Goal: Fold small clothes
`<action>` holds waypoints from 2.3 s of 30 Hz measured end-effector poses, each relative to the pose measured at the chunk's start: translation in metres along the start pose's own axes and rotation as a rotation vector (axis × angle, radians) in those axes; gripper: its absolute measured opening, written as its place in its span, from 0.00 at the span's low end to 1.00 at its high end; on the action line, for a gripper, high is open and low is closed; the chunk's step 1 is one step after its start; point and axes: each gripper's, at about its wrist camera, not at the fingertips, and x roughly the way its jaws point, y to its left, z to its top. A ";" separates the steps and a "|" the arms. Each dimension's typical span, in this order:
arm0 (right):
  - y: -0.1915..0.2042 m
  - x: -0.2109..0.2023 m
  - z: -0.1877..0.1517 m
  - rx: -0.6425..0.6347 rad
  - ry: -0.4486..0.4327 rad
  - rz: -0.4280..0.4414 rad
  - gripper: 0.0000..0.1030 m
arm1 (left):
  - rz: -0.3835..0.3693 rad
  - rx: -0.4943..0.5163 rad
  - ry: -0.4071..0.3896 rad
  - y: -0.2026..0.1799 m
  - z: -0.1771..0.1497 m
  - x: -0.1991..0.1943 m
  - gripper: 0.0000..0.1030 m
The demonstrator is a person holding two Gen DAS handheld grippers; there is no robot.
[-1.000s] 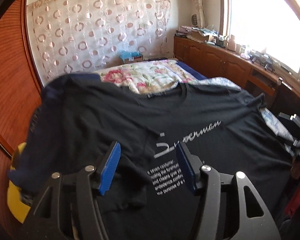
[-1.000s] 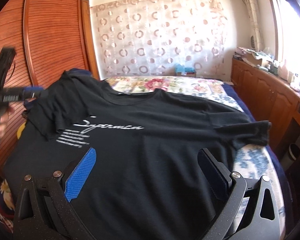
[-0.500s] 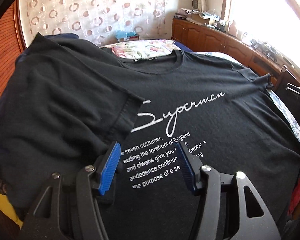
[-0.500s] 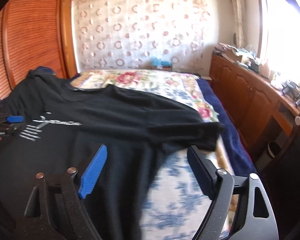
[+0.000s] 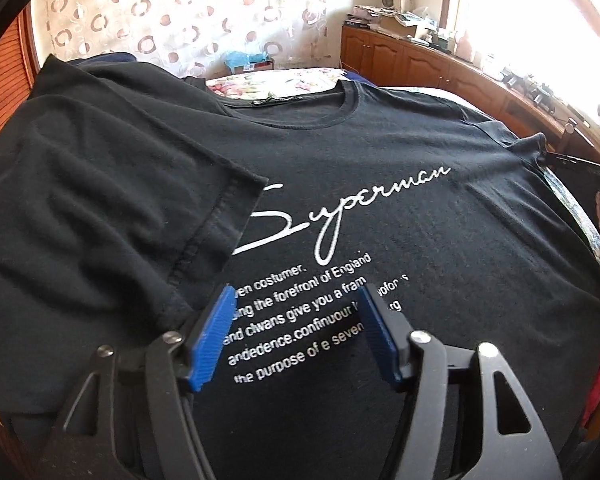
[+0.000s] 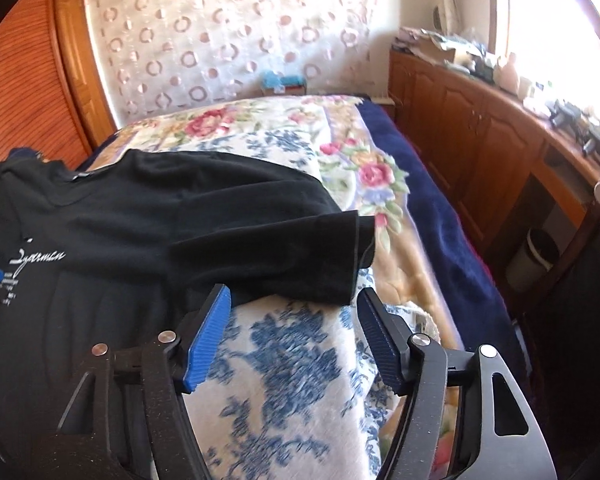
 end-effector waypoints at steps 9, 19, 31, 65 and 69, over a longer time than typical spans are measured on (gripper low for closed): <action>-0.023 0.019 0.014 0.106 0.049 0.046 0.61 | -0.007 0.029 0.017 -0.007 0.002 0.003 0.84; -0.023 0.024 0.028 0.098 0.059 0.030 0.22 | 0.008 0.002 0.028 -0.004 0.001 0.004 0.94; 0.035 -0.021 0.050 -0.027 -0.107 0.109 0.05 | -0.031 -0.019 -0.073 -0.015 -0.005 -0.041 0.94; 0.093 0.018 0.011 -0.098 0.032 0.146 0.43 | -0.055 -0.031 -0.322 -0.048 -0.032 -0.136 0.94; 0.086 0.028 0.021 -0.050 0.053 0.179 0.23 | -0.056 -0.038 -0.325 -0.048 -0.034 -0.135 0.94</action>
